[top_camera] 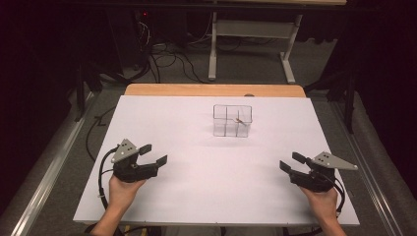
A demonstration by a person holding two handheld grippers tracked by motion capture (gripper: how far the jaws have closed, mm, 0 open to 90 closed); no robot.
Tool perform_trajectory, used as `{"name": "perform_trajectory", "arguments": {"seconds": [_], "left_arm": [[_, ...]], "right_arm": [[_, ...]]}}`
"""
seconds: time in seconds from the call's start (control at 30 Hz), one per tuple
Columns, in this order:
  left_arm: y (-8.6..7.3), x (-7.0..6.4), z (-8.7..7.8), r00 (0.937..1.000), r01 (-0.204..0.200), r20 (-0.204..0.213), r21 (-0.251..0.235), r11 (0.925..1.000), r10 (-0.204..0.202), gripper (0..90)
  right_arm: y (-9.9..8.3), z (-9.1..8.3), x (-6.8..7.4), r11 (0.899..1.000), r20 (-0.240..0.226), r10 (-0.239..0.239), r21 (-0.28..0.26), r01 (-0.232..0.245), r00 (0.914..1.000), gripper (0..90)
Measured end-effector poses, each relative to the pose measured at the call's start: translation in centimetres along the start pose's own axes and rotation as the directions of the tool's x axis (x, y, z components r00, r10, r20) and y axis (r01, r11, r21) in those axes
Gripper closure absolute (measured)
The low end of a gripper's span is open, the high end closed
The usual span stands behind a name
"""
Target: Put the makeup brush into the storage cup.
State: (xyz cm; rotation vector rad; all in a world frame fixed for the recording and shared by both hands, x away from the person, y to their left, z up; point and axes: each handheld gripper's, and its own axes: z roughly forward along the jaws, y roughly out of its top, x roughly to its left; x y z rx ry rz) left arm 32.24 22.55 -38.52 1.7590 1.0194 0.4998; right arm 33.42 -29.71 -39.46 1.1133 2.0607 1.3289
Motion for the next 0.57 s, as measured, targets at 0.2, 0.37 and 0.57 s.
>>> {"name": "perform_trajectory", "arguments": {"seconds": [0.2, 0.37, 0.57], "left_arm": [[-0.01, -0.04, -0.03, 1.0, 0.001, 0.0, -0.002, 1.0, -0.001, 27.5], [0.0, -0.04, 0.0, 1.0, -0.003, 0.0, 0.001, 1.0, 0.003, 27.5], [-0.01, 0.03, -0.01, 1.0, 0.0, -0.003, 0.0, 1.0, 0.0, 27.4]], "right_arm": [[-0.09, 0.08, 0.11, 1.0, -0.009, 0.0, -0.009, 0.0, 1.0, 37.3], [-0.14, 0.09, 0.08, 1.0, -0.002, 0.007, -0.01, -0.007, 1.0, 36.6], [-0.12, -0.05, 0.05, 1.0, -0.001, 0.012, -0.026, -0.012, 0.9999, 35.8]]}}
